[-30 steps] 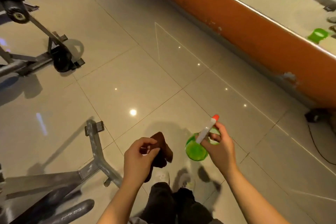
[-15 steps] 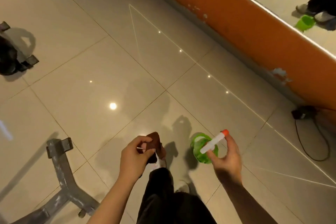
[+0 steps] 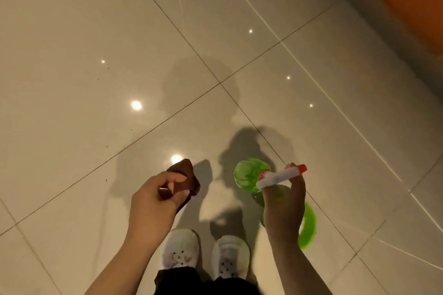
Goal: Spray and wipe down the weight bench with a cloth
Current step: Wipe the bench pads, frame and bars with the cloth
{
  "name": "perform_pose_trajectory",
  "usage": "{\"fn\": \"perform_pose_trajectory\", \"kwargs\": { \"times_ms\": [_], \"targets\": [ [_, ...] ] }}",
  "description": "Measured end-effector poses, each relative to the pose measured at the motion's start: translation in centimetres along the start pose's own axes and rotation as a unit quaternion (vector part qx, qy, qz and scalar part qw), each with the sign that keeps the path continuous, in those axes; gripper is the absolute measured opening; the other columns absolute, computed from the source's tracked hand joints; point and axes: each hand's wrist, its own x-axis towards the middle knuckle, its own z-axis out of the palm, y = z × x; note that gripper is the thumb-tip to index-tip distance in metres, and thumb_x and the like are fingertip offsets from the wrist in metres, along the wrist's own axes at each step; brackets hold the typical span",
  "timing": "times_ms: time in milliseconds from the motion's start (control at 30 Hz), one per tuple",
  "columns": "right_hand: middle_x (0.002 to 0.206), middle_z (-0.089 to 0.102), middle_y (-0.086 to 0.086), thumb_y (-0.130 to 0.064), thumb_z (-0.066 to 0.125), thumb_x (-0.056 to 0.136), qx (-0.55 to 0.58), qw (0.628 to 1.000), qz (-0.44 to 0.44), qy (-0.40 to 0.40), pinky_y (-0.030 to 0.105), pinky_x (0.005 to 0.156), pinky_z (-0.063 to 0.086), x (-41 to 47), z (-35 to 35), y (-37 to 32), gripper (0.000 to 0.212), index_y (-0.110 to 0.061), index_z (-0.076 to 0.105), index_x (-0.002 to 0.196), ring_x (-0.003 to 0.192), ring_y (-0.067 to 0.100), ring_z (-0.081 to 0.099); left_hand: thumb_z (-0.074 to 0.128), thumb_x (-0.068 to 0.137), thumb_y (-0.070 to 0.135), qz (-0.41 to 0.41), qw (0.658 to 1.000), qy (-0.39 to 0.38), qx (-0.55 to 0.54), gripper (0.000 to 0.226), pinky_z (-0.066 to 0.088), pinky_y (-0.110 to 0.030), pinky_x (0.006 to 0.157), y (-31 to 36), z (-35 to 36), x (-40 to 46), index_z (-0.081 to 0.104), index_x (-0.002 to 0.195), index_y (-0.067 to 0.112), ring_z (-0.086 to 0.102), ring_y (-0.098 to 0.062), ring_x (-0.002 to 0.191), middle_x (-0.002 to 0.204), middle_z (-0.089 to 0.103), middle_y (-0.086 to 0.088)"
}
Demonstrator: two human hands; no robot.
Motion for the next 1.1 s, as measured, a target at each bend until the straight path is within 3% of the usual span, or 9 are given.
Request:
{"fn": "perform_pose_trajectory", "kwargs": {
  "times_ms": [67, 167, 300, 400, 500, 633, 800, 967, 1100],
  "targets": [
    [0.132, 0.051, -0.006, -0.024, 0.073, 0.083, -0.008, 1.000, -0.004, -0.030, 0.008, 0.096, 0.034, 1.7, 3.1, 3.9, 0.065, -0.008, 0.045, 0.140, 0.120, 0.002, 0.043, 0.074, 0.079, 0.001, 0.005, 1.000, 0.011, -0.001, 0.027, 0.043, -0.022, 0.064, -2.7, 1.6, 2.1, 0.070, 0.086, 0.027, 0.062, -0.010, 0.076, 0.088, 0.063, 0.005],
    [0.143, 0.048, 0.010, -0.021, 0.073, 0.085, -0.036, 0.998, -0.011, -0.043, 0.036, 0.110, 0.038, 3.4, 6.4, 8.8, 0.067, -0.005, 0.042, 0.142, 0.134, 0.020, 0.043, 0.073, 0.079, 0.000, 0.004, 1.000, 0.021, -0.001, 0.027, 0.043, -0.019, 0.062, -5.9, 3.0, 4.2, 0.070, 0.083, 0.027, 0.063, -0.006, 0.073, 0.083, 0.063, 0.005],
    [0.142, 0.049, 0.016, -0.021, 0.076, 0.082, -0.080, 0.995, -0.002, -0.058, 0.050, 0.112, 0.035, 4.6, 8.4, 13.1, 0.071, -0.003, 0.042, 0.141, 0.134, 0.031, 0.043, 0.074, 0.079, 0.001, 0.002, 1.000, 0.016, 0.002, 0.028, 0.043, -0.019, 0.060, -8.0, 3.8, 5.1, 0.070, 0.081, 0.028, 0.063, -0.001, 0.071, 0.082, 0.063, 0.006],
    [0.139, 0.050, 0.017, -0.022, 0.079, 0.079, -0.095, 0.993, 0.016, -0.071, 0.049, 0.112, 0.034, 4.6, 8.0, 14.3, 0.073, -0.002, 0.043, 0.140, 0.132, 0.033, 0.044, 0.074, 0.078, 0.001, 0.002, 1.000, 0.008, 0.014, 0.027, 0.042, -0.020, 0.061, -8.0, 4.1, 5.0, 0.070, 0.081, 0.028, 0.062, -0.003, 0.069, 0.080, 0.063, 0.007],
    [0.143, 0.047, 0.014, -0.019, 0.081, 0.077, -0.088, 0.991, 0.047, -0.093, 0.032, 0.108, 0.034, 3.8, 6.1, 13.2, 0.081, -0.007, 0.039, 0.145, 0.132, 0.028, 0.043, 0.074, 0.078, 0.000, 0.009, 1.000, 0.006, 0.010, 0.027, 0.043, -0.020, 0.062, -6.5, 4.0, 3.7, 0.071, 0.081, 0.026, 0.063, -0.006, 0.069, 0.079, 0.063, 0.005],
    [0.143, 0.046, 0.006, -0.014, 0.073, 0.084, -0.058, 0.978, 0.140, -0.143, 0.031, 0.100, 0.040, 0.5, 0.6, 9.0, 0.076, -0.018, 0.033, 0.149, 0.129, 0.025, 0.047, 0.074, 0.077, -0.001, 0.011, 1.000, -0.011, 0.010, 0.028, 0.046, -0.023, 0.067, -2.2, 3.3, -0.1, 0.071, 0.080, 0.026, 0.065, -0.011, 0.078, 0.082, 0.064, 0.003],
    [0.114, 0.065, 0.001, -0.014, 0.067, 0.090, 0.080, 0.951, 0.202, -0.222, 0.019, 0.085, 0.046, -4.0, -8.9, -2.5, 0.035, -0.030, 0.055, 0.119, 0.105, 0.013, 0.062, 0.076, 0.073, -0.004, 0.051, 0.995, -0.081, -0.029, 0.034, 0.045, -0.009, 0.068, 7.3, -0.3, -8.8, 0.072, 0.071, 0.030, 0.062, -0.013, 0.076, 0.074, 0.061, 0.001],
    [0.105, 0.066, -0.027, -0.055, 0.071, 0.078, 0.149, 0.944, 0.135, -0.261, 0.022, 0.093, 0.047, -7.7, -17.7, -17.3, 0.037, -0.035, 0.065, 0.109, 0.107, -0.004, 0.059, 0.080, 0.071, -0.005, 0.141, 0.976, -0.164, -0.033, 0.035, 0.050, -0.018, 0.069, 17.2, -5.3, -18.9, 0.074, 0.071, 0.029, 0.063, -0.011, 0.077, 0.076, 0.065, 0.006],
    [0.091, 0.072, -0.011, -0.061, 0.067, 0.060, 0.132, 0.957, 0.077, -0.245, 0.037, 0.090, 0.050, -9.3, -24.8, -26.8, 0.042, -0.031, 0.073, 0.089, 0.094, 0.009, 0.065, 0.080, 0.062, 0.022, 0.193, 0.958, -0.204, -0.053, 0.022, 0.051, -0.019, 0.077, 23.2, -8.5, -26.3, 0.076, 0.082, 0.032, 0.065, -0.011, 0.087, 0.087, 0.067, 0.008]
  ]
}}
